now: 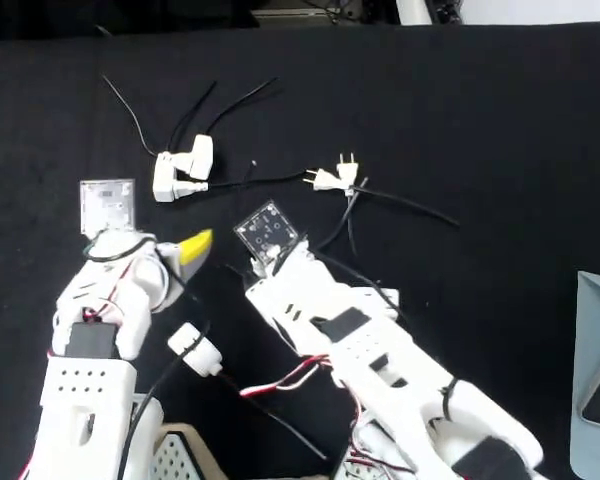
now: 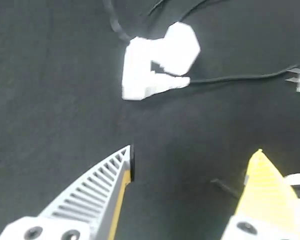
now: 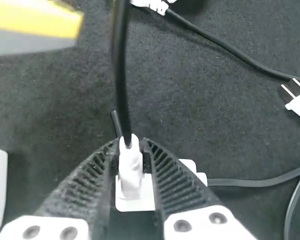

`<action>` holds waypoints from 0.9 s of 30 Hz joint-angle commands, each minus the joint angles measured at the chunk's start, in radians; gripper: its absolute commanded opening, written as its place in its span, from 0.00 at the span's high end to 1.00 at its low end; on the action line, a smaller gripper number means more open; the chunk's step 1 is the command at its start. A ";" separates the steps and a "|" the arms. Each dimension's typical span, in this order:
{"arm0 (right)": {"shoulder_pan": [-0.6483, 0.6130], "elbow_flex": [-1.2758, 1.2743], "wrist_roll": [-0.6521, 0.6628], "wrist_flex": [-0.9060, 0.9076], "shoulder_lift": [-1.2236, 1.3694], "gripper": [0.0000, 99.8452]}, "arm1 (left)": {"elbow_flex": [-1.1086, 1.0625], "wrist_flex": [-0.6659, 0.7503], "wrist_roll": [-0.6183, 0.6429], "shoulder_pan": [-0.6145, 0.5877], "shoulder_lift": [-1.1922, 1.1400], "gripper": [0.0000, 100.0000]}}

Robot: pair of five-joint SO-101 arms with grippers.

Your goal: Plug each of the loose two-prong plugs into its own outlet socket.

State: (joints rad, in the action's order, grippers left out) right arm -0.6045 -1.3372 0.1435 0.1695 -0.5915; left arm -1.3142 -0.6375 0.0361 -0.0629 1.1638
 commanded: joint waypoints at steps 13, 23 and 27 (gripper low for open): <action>0.025 -0.008 0.002 -0.005 -0.050 0.99 | 0.033 -0.080 -0.040 0.305 0.015 0.65; 0.026 -0.024 0.003 -0.003 -0.048 0.99 | 0.021 -0.157 -0.087 0.226 0.015 0.65; 0.028 -0.045 0.008 -0.003 -0.048 0.99 | 0.015 -0.153 -0.086 0.157 0.015 0.65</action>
State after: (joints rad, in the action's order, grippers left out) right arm -0.6045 -1.3786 0.1465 0.1695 -0.6268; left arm -1.3142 -0.7833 -0.0345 0.1550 1.1699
